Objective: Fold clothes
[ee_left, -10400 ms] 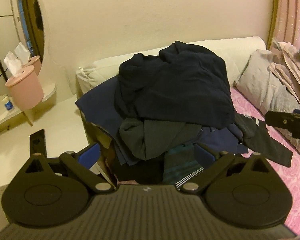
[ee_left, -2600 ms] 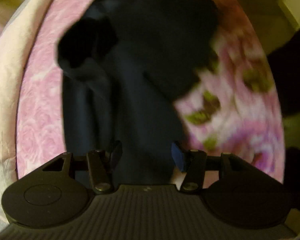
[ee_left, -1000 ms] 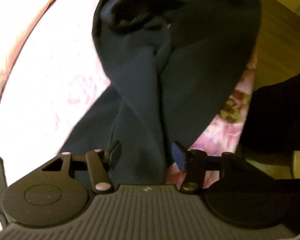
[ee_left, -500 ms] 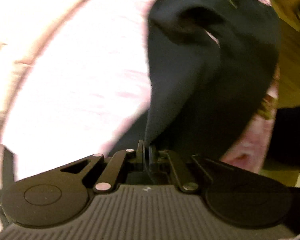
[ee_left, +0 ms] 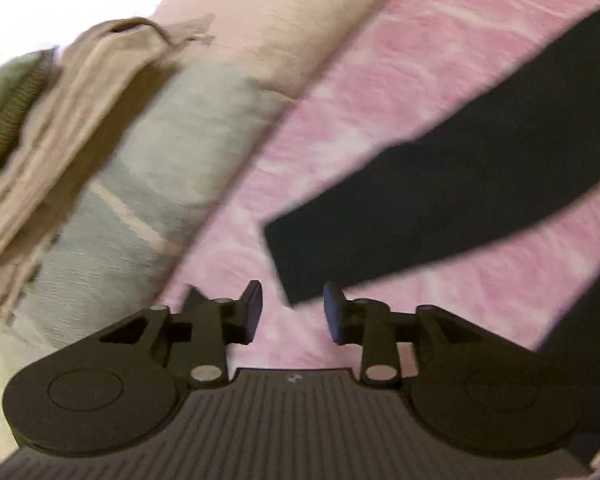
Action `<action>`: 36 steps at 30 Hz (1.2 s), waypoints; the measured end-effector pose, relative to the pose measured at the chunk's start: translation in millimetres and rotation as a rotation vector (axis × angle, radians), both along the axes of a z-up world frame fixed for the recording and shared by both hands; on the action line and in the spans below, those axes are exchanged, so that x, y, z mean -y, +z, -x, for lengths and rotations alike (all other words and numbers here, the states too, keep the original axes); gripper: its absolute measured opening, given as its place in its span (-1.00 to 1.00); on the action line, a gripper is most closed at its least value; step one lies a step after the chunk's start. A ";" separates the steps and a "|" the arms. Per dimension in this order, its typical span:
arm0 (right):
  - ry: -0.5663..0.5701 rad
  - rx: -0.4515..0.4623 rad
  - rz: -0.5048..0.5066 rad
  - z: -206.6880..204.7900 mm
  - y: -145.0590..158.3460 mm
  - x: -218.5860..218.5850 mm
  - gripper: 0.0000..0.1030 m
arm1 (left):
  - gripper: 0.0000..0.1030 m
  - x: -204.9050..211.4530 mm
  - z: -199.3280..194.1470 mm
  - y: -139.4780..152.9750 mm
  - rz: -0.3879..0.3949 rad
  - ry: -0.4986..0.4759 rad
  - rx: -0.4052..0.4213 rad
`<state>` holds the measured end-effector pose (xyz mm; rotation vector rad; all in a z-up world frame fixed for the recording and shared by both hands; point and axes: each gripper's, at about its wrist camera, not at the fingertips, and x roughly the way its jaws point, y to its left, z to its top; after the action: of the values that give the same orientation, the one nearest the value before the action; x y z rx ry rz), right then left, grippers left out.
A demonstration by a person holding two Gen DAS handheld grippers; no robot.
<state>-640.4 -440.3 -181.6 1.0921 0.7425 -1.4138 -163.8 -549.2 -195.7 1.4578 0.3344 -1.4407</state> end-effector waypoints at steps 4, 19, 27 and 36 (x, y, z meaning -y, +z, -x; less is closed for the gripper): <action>0.053 0.009 -0.033 -11.9 -10.1 8.2 0.53 | -0.34 -67.0 9.6 -30.5 -0.108 -0.077 -0.040; 0.366 0.027 -0.130 -82.4 -45.9 18.9 0.53 | 0.27 -206.7 14.4 -73.5 -0.343 0.259 -0.430; 0.408 0.012 -0.161 -98.7 -50.5 0.4 0.53 | -0.36 -209.4 -1.2 -65.0 -0.246 0.453 -0.574; 0.431 0.024 -0.145 -116.2 -39.9 -3.0 0.53 | -0.85 -193.9 -75.2 -31.1 -0.240 0.390 -0.412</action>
<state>-524.2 -437.2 -221.5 0.9832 1.0066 -0.9911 -88.6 -355.2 -226.9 1.1819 1.0199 -1.3993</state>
